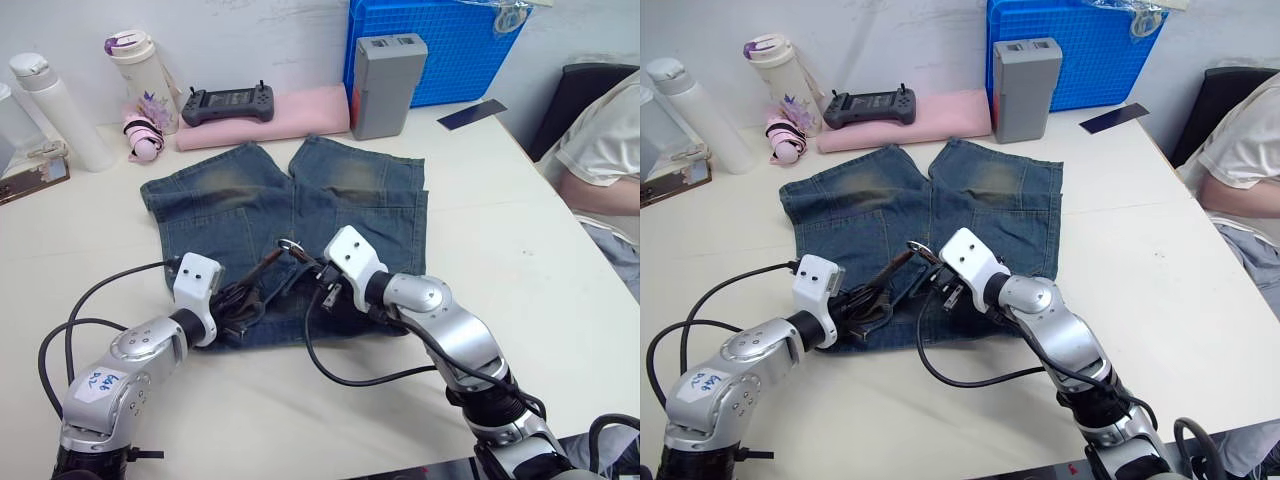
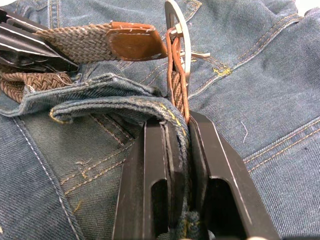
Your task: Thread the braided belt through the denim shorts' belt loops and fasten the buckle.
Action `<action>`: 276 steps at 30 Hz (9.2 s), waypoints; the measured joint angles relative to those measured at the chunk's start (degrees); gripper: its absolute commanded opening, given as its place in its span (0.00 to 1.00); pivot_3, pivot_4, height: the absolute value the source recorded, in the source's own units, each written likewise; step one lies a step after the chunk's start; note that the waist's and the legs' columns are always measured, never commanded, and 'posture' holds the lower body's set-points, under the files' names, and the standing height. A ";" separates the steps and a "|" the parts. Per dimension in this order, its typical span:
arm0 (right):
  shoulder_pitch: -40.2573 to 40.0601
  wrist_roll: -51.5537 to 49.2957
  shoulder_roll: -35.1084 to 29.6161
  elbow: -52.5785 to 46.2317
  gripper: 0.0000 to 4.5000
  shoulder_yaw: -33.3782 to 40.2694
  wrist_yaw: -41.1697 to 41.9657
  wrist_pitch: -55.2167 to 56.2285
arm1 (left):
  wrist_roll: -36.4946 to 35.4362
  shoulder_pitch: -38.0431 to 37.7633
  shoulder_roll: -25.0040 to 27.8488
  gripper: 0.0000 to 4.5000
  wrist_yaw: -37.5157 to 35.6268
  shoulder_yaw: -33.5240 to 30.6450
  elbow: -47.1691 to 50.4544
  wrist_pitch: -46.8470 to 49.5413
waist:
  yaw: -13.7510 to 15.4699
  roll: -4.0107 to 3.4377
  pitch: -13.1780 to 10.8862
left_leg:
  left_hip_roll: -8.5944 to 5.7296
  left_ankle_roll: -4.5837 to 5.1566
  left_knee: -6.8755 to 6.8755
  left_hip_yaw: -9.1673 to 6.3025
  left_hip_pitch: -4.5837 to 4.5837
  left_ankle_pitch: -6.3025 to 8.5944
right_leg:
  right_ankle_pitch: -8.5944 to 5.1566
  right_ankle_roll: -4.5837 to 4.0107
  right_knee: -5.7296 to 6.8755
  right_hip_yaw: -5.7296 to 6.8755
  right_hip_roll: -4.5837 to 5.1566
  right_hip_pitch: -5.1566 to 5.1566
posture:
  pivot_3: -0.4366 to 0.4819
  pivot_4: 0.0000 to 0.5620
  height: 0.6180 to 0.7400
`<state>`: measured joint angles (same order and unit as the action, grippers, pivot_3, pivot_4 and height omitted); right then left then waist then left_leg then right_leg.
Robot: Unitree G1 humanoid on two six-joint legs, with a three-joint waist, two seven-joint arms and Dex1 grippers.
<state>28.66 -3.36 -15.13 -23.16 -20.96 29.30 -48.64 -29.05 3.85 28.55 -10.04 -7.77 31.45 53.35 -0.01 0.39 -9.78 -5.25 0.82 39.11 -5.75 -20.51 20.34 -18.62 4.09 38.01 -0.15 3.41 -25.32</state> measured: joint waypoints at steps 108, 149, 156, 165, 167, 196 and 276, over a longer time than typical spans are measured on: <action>4.23 -15.74 -4.29 3.03 0.00 6.60 2.36 -8.53 | 3.63 4.47 -7.14 0.00 -4.25 1.88 -1.09 0.40 | -0.03 0.01 0.01 | 0.01 0.00 0.01 0.00 -0.05 -0.01 | 0.01 0.02 -0.02 0.02 0.01 -0.03 | 0.48 0.27 0.75; 7.16 -8.52 -10.00 0.76 0.00 -5.77 3.65 -4.05 | 6.46 11.77 -9.72 0.00 -5.08 8.25 -6.93 -2.07 | -0.06 0.03 0.02 | 0.00 0.00 0.01 0.01 -0.05 -0.01 | 0.01 0.02 -0.03 0.02 0.01 -0.04 | 0.48 0.27 0.75; 6.93 -5.55 -13.43 0.70 0.60 -8.57 7.65 1.56 | 6.86 11.65 -9.58 0.00 -6.36 8.85 -7.35 -3.15 | 0.05 0.03 0.01 | -0.01 0.00 0.02 0.01 -0.05 -0.01 | 0.01 0.02 -0.03 0.02 0.02 -0.03 | 0.48 0.27 0.75; 14.22 -13.29 -15.74 -0.64 1.00 5.57 16.24 6.45 | 7.17 11.32 -9.60 0.00 -6.91 9.00 -7.33 -3.73 | 0.35 0.04 0.00 | 0.00 0.00 0.04 0.00 -0.09 -0.01 | 0.02 0.04 -0.06 0.04 0.02 -0.03 | 0.48 0.27 0.75; 16.56 -12.43 -15.90 1.12 1.00 6.83 16.70 10.58 | 7.28 11.28 -9.67 0.00 -6.92 9.09 -7.34 -3.86 | 0.33 0.06 0.01 | 0.00 0.00 0.03 0.00 -0.08 -0.01 | 0.02 0.04 -0.07 0.05 0.02 -0.03 | 0.48 0.27 0.75; 19.15 20.25 -14.53 28.52 0.00 -7.80 18.10 51.68 | 7.29 9.06 -10.87 0.42 -7.04 7.98 -5.56 -4.81 | -0.01 0.06 0.01 | 0.01 0.01 0.08 0.04 -0.09 -0.03 | 0.02 0.04 -0.04 0.04 0.02 -0.05 | 0.48 0.27 0.75; 10.38 19.10 -12.66 10.64 0.18 4.17 14.83 32.67 | 2.27 20.06 -4.17 0.00 -25.43 6.10 -20.26 -19.80 | -0.22 0.06 -0.01 | -0.01 0.07 0.84 -0.08 -0.71 0.04 | 0.02 0.03 0.37 0.20 0.03 -0.40 | 0.48 0.27 0.75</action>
<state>39.04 15.74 -27.79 -12.52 -16.79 44.13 -15.97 -26.78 23.91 24.39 -35.47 -1.67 11.20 33.54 -0.23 0.45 -9.79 -5.27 0.89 39.95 -5.83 -21.22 20.39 -18.60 4.12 38.38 0.05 3.44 -25.71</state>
